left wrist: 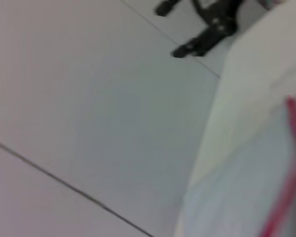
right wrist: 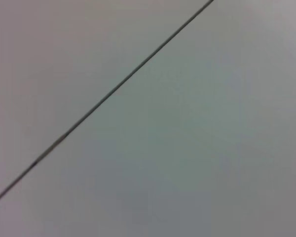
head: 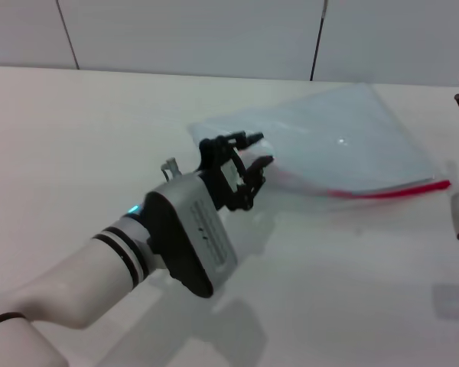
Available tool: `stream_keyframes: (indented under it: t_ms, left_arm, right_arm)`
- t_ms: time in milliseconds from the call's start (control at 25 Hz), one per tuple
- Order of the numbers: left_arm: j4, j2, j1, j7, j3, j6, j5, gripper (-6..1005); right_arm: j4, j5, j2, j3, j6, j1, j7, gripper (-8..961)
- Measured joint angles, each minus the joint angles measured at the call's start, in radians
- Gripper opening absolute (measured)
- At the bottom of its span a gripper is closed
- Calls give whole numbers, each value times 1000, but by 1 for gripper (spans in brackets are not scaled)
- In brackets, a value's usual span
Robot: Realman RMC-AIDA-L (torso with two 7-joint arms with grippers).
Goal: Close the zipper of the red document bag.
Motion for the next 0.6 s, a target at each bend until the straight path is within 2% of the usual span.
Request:
stream_keyframes:
  t_ms: [160,320,600]
  left_arm:
    - [-34,1,-1,-11,11,-141,-77,271]
    - [-83,0,0,-61,15,-329,-149,453]
    - [-163,2,-8,-228,10,-574,-279,743]
  right_arm:
    - [12,0,0,-24,-63,-13,108,693]
    - [8,-5,-4,-68,-137,-20,280,750]
    - [-29,-13,-8,-103,-209,-22,597,748]
